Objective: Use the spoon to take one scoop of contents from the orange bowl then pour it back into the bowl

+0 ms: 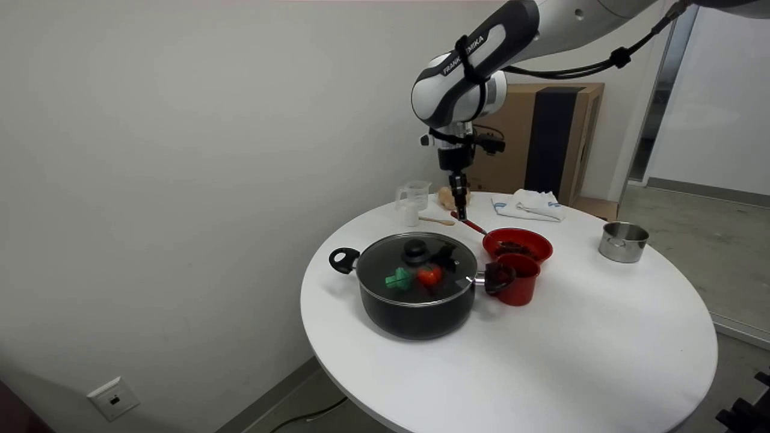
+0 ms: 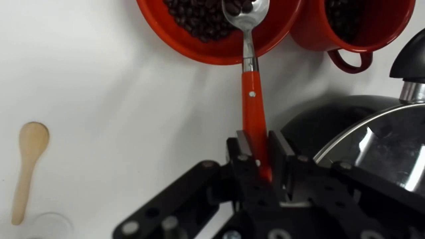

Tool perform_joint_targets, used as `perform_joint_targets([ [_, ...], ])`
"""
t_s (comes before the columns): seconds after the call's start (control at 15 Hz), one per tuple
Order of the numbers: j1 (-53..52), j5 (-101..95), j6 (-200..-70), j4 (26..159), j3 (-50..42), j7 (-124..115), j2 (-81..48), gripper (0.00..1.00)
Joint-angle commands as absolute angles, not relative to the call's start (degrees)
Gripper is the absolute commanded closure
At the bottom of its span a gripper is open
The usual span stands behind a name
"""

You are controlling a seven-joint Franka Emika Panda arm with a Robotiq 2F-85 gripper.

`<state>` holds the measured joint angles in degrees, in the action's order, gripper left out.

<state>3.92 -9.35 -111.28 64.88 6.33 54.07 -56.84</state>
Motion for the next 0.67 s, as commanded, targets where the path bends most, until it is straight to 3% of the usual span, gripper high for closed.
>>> perform_joint_targets([
  [0.0, 7.1, -3.8, -109.4, 62.5, 8.7, 58.9, -57.6, 0.91],
  [0.6, 13.4, 8.2, -112.6, 64.4, 12.0, 66.1, -55.1, 0.91],
])
